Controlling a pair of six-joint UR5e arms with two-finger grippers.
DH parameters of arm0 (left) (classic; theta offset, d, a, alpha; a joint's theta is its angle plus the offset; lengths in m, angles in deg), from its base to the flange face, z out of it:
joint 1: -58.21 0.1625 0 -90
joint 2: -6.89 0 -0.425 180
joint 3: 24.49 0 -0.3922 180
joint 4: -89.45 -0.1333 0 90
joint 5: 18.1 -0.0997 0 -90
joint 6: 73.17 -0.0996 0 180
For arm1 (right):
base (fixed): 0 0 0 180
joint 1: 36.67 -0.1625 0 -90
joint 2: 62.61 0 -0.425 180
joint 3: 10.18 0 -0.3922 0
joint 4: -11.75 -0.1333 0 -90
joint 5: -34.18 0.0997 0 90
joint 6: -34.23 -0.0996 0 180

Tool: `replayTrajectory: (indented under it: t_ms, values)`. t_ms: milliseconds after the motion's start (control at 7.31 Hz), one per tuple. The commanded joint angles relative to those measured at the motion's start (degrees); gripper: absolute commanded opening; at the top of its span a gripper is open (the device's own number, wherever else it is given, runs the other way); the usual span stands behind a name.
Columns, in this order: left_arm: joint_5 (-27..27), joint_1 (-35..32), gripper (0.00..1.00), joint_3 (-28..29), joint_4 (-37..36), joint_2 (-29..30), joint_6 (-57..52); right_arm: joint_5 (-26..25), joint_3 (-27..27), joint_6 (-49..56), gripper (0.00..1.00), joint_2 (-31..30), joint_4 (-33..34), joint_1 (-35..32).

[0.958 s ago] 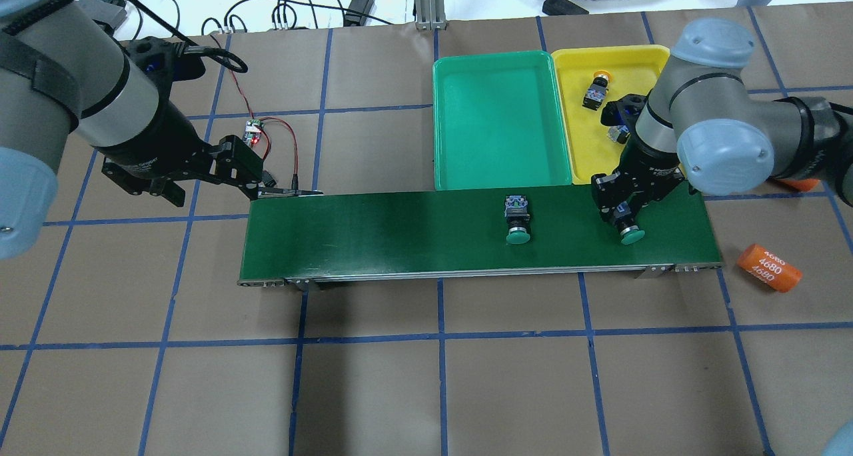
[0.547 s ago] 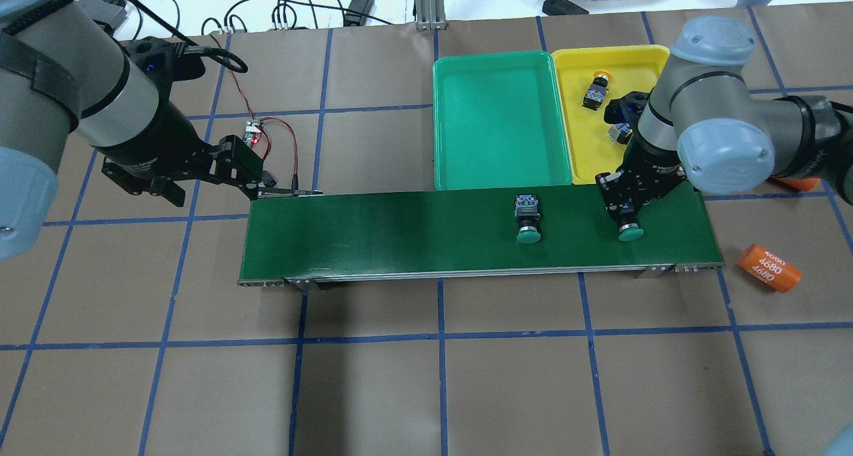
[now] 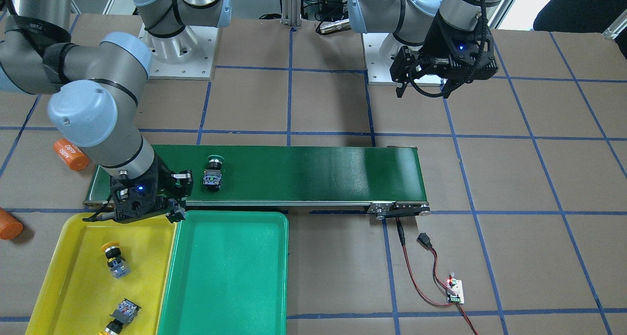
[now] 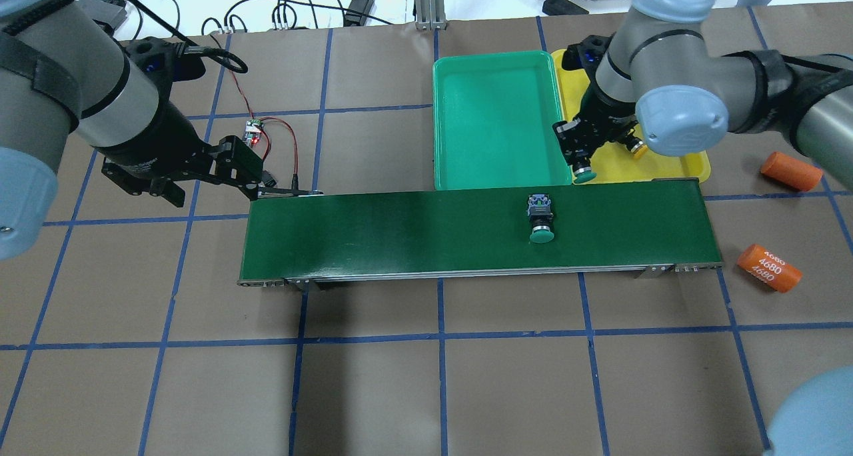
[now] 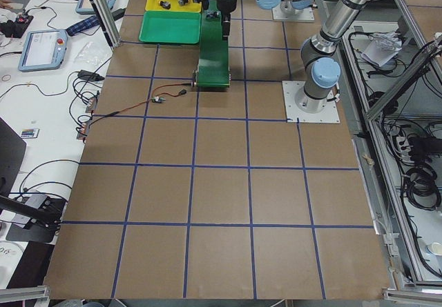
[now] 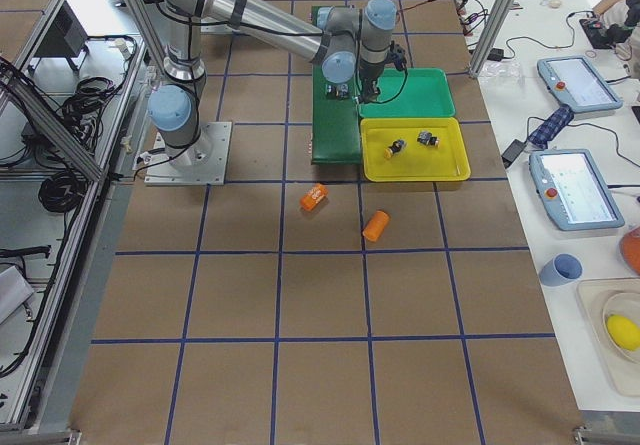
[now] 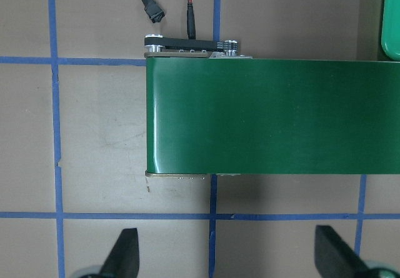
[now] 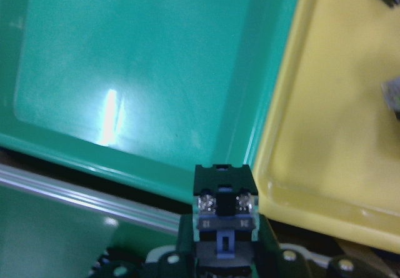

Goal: Sort buttons by color to trays
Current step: 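Carry the green button with the right gripper into the green tray, release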

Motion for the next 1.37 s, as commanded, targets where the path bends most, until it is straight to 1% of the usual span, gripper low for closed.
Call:
replayTrajectory:
  t_ms: [0,137,411,684,821,958,1095,1232]
  values:
    - [-0.1,-0.1,1.0,-1.2,-0.2,-0.4,0.0,-0.5,5.6,0.1,0.34,2.1,3.1,-3.2]
    - [-0.1,-0.1,1.0,-1.4,-0.5,-0.5,0.0,-0.8,5.2,0.5,0.73,2.0,1.7,-3.2]
    - [-0.1,-0.1,1.0,-1.6,-0.9,-0.4,0.0,-3.2,4.5,0.4,0.76,1.8,1.1,-3.2]
    - [-0.1,-0.1,1.0,-1.6,-0.9,-0.5,0.0,-3.4,4.5,0.4,0.76,1.7,-0.5,-3.1]
    - [-0.1,-0.1,1.0,-1.6,-0.9,-0.5,0.0,-7.7,4.5,0.5,0.76,1.7,-3.8,-2.3]
    - [-0.1,-0.1,1.0,-1.6,-1.0,-0.4,0.0,-10.5,4.0,0.5,0.76,1.7,-6.7,-1.5]
    - [-0.1,-0.1,1.0,-1.5,-1.0,-0.5,0.0,-10.6,2.8,0.5,0.76,1.5,-7.6,-0.2]
    - [-0.1,0.0,1.0,-1.5,-1.1,-0.4,0.2,-10.5,0.3,0.5,0.76,0.1,-7.6,1.8]
